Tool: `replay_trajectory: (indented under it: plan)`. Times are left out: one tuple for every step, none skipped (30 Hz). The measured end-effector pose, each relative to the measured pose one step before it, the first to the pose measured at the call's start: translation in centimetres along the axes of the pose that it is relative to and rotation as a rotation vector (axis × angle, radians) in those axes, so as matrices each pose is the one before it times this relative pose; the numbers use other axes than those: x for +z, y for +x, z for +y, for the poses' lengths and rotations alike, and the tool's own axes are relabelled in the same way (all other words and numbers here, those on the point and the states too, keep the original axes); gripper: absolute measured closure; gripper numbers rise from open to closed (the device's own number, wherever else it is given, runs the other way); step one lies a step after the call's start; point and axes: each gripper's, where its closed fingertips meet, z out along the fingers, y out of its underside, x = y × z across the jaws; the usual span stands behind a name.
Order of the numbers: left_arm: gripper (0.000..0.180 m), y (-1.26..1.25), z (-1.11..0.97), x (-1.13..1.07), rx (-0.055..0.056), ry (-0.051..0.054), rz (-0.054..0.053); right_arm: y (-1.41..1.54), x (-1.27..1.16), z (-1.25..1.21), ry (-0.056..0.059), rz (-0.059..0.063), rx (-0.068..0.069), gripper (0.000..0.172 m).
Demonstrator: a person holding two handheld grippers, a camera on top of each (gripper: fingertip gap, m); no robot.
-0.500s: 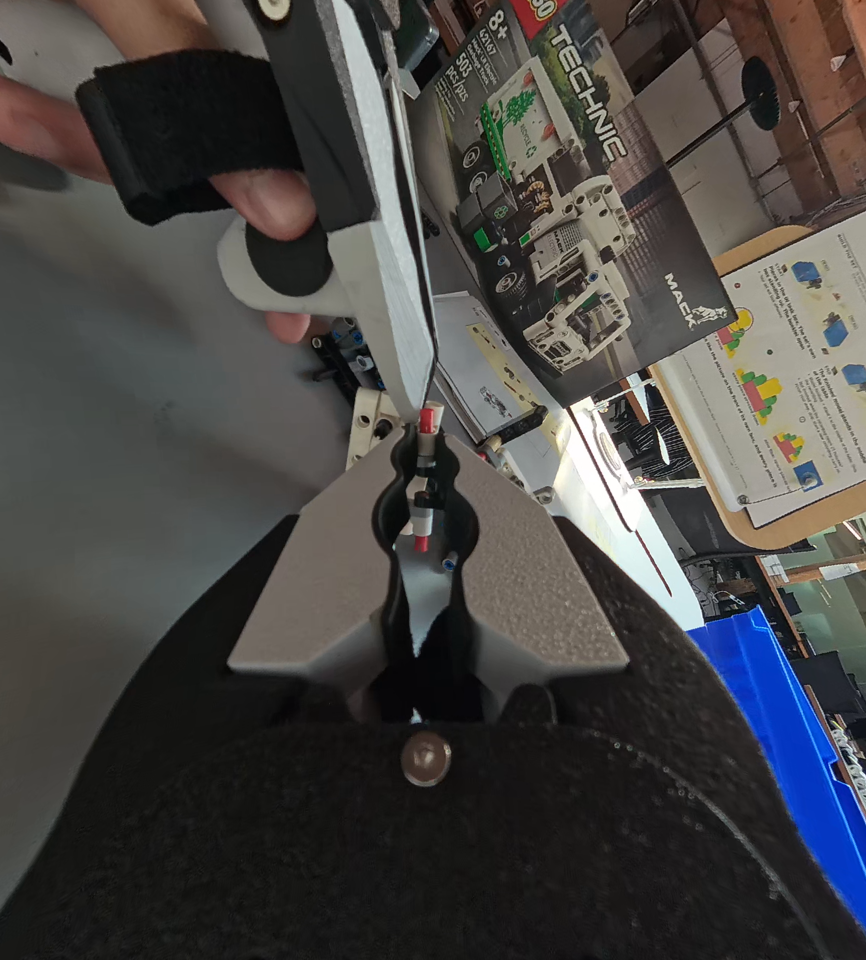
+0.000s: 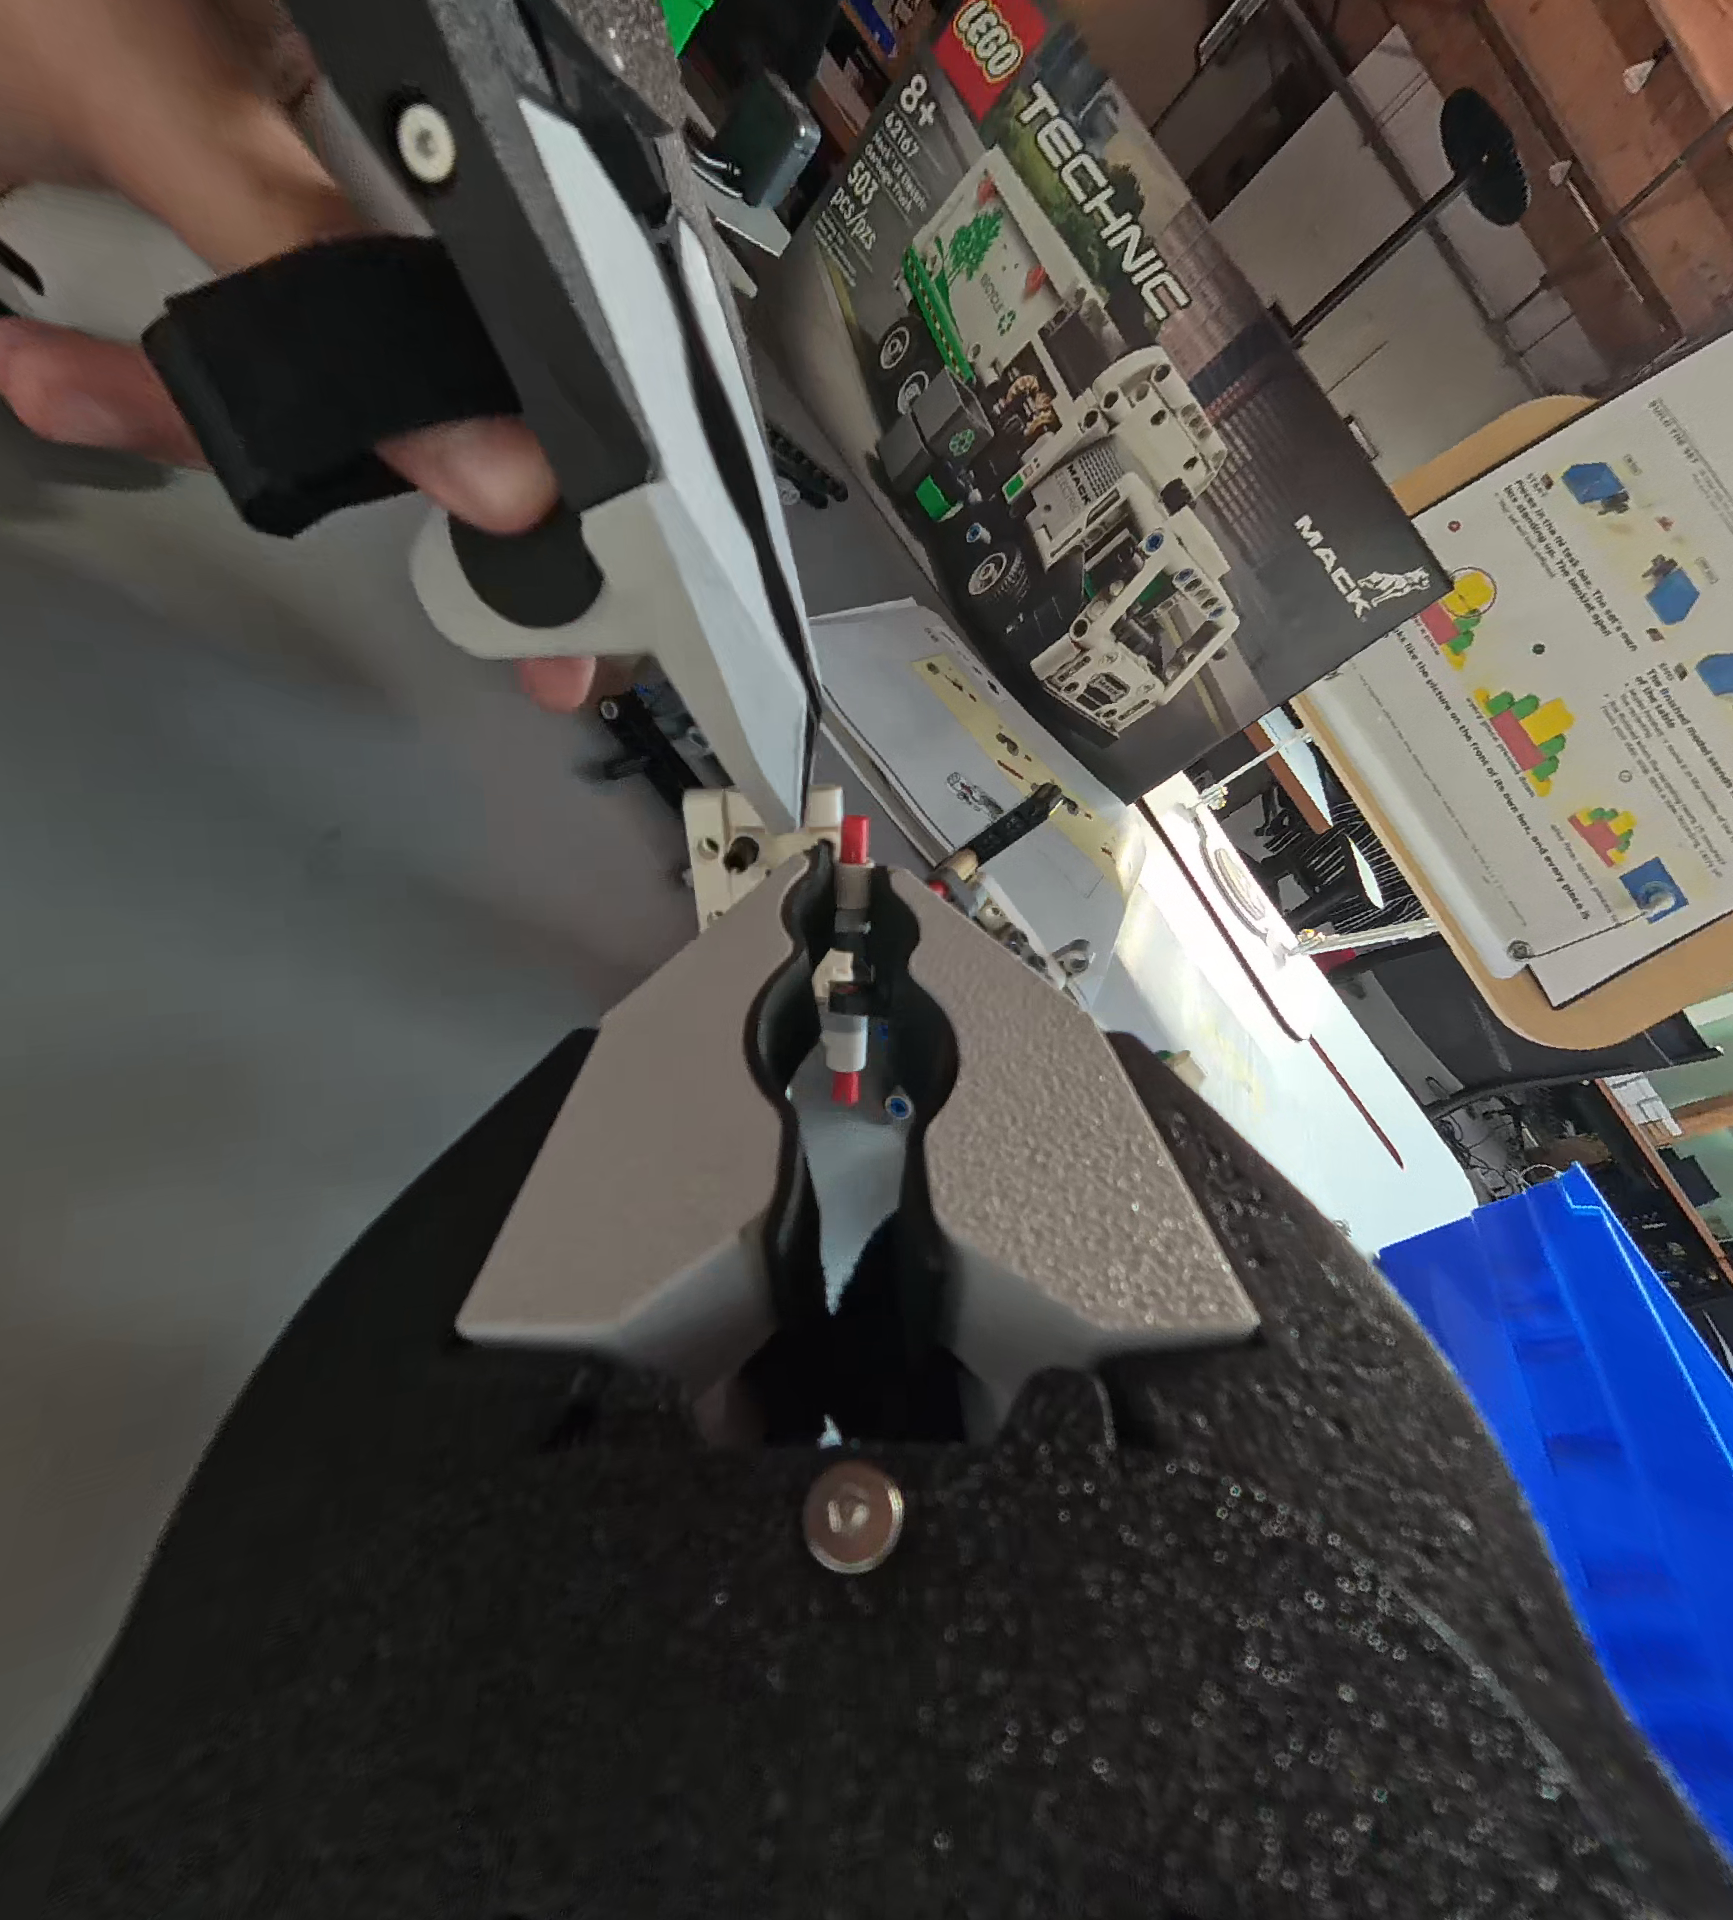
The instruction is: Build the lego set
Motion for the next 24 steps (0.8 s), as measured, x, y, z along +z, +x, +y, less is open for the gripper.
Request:
replay_trajectory:
  plan:
    - [0.175,-0.244,-0.036,-0.190,-0.0221,0.0062,0.0008,-0.319,-0.066,-0.200,0.0083,-0.0065,-0.0106,0.167]
    - [0.175,0.020,-0.007,-0.045,0.0043,0.0018,-0.0013,-0.309,0.020,-0.127,0.0034,-0.0076,-0.0117,0.167]
    - [0.175,0.229,0.131,0.108,0.0183,-0.0093,0.0022,-0.154,0.164,0.209,-0.0135,-0.0029,-0.0142,0.167]
    - [0.176,0.168,0.023,0.057,0.0166,-0.0022,-0.0009,0.130,0.105,0.197,-0.0127,0.0083,-0.0065,0.167]
    - [0.175,0.111,-0.045,-0.009,0.0058,0.0030,0.0037,0.083,-0.019,-0.071,0.0060,-0.0001,0.0071,0.167]
    - [0.175,0.071,-0.004,-0.015,-0.0039,0.0009,0.0087,-0.034,0.002,-0.022,0.0036,-0.0065,0.0069,0.167]
    - [0.175,-0.005,-0.022,-0.020,-0.0064,0.0013,0.0041,-0.125,0.105,0.164,-0.0092,-0.0061,-0.0038,0.167]
    - [0.175,0.043,0.034,0.028,0.0000,-0.0024,0.0038,-0.074,0.056,0.002,-0.0029,0.0042,-0.0191,0.167]
    - [0.175,0.119,0.046,0.045,0.0054,-0.0037,0.0041,-0.103,-0.020,-0.209,0.0092,0.0027,-0.0144,0.167]
    - [0.175,0.005,0.041,0.035,0.0032,-0.0033,-0.0032,-0.063,0.068,0.116,-0.0075,-0.0010,0.0002,0.166]
    - [0.175,0.018,0.003,0.000,-0.0008,-0.0005,0.0018,0.015,-0.028,-0.019,0.0018,-0.0015,0.0017,0.167]
    - [0.175,0.041,-0.017,-0.017,-0.0022,0.0018,0.0047,0.031,-0.046,-0.043,0.0037,0.0000,0.0034,0.167]
    - [0.175,0.001,-0.007,-0.015,-0.0001,0.0002,0.0003,-0.004,0.011,0.005,-0.0001,-0.0005,0.0006,0.167]
    - [0.176,-0.009,0.015,0.012,0.0025,-0.0013,-0.0027,-0.009,0.026,0.035,-0.0027,0.0032,-0.0083,0.167]
    - [0.176,-0.003,0.001,-0.006,0.0006,0.0003,-0.0002,0.009,0.001,-0.011,-0.0009,0.0069,-0.0115,0.167]
    - [0.176,0.008,0.000,-0.006,0.0007,-0.0004,-0.0008,-0.011,0.012,0.027,-0.0018,0.0037,-0.0072,0.167]
    - [0.176,0.032,0.003,-0.008,0.0053,0.0004,-0.0018,-0.011,-0.015,-0.010,0.0027,-0.0027,0.0020,0.167]
    - [0.176,0.073,-0.031,-0.029,0.0026,0.0027,0.0033,0.017,-0.067,-0.070,0.0101,-0.0039,0.0022,0.167]
    - [0.176,0.073,-0.007,-0.018,-0.0068,0.0004,0.0115,0.006,-0.057,-0.040,0.0119,-0.0049,-0.0067,0.167]
    - [0.176,0.076,-0.019,-0.041,-0.0152,0.0007,0.0187,-0.006,-0.052,-0.061,0.0139,-0.0044,-0.0094,0.167]
    - [0.176,0.047,0.000,-0.057,-0.0183,0.0001,0.0187,-0.030,-0.008,-0.043,0.0167,-0.0068,-0.0084,0.167]
    - [0.176,0.003,0.020,-0.005,-0.0119,-0.0013,0.0106,-0.044,0.026,0.079,0.0035,-0.0128,0.0118,0.167]
    - [0.176,0.016,-0.012,-0.021,-0.0036,0.0003,0.0050,0.003,-0.008,-0.027,0.0030,-0.0070,0.0137,0.167]
    - [0.176,0.026,0.008,-0.019,-0.0034,-0.0003,0.0044,-0.039,-0.002,-0.001,0.0033,-0.0056,0.0071,0.167]
